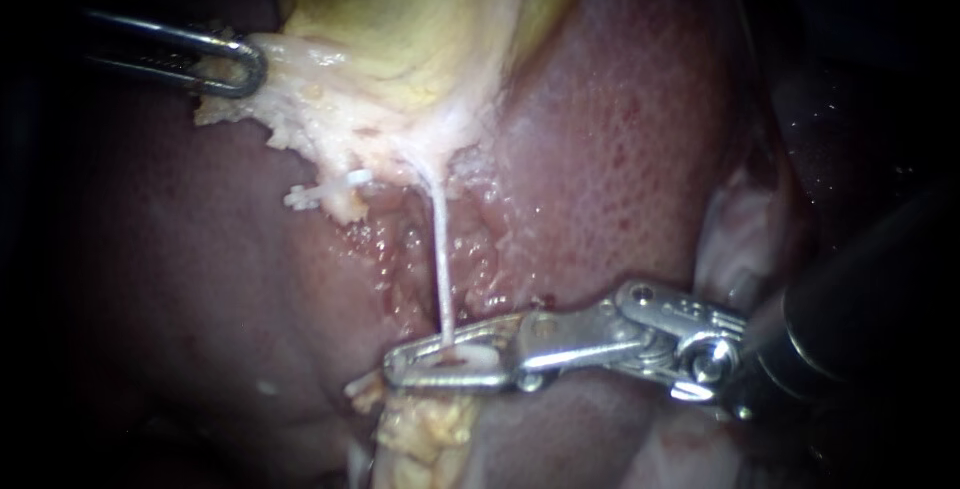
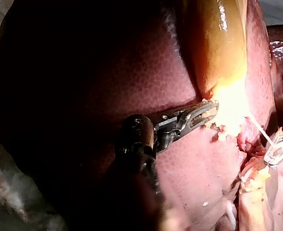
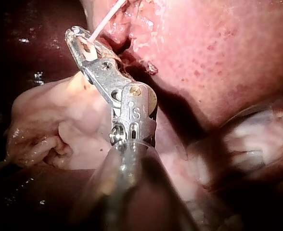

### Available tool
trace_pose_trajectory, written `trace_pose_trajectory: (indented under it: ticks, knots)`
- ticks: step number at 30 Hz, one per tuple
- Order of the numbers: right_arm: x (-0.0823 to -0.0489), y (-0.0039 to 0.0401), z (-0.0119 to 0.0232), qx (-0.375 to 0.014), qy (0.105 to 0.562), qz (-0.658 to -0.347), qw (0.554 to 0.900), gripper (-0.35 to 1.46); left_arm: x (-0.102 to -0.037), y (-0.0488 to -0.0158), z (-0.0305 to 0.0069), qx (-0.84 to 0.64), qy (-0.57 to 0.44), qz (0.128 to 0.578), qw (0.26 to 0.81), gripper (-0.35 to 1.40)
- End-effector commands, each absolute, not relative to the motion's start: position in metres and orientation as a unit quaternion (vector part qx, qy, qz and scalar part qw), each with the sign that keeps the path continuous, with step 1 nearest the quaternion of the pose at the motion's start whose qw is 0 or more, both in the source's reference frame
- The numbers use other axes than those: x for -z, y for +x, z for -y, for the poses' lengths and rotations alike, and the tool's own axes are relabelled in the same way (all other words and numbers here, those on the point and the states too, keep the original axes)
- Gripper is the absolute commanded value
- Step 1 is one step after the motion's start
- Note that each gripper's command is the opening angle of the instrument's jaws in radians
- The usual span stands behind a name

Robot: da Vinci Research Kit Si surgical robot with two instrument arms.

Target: Clipping first clip right tube

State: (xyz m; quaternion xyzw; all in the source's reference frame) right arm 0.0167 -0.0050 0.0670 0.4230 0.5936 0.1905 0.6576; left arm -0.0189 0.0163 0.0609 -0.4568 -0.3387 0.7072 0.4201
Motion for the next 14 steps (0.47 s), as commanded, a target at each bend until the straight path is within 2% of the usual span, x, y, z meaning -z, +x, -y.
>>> trace_pose_trajectory:
  ticks: [1, 14]
  knots:
    - [-0.0671, 0.0167, 0.0050, -0.190, 0.421, -0.594, 0.658, -0.35, -0.0610, -0.0189, -0.0163, -0.707, -0.457, 0.339, 0.420, -0.35]
    - [-0.0672, 0.0167, 0.0050, -0.192, 0.423, -0.593, 0.658, -0.35, -0.0610, -0.0190, -0.0163, -0.707, -0.457, 0.339, 0.420, -0.35]
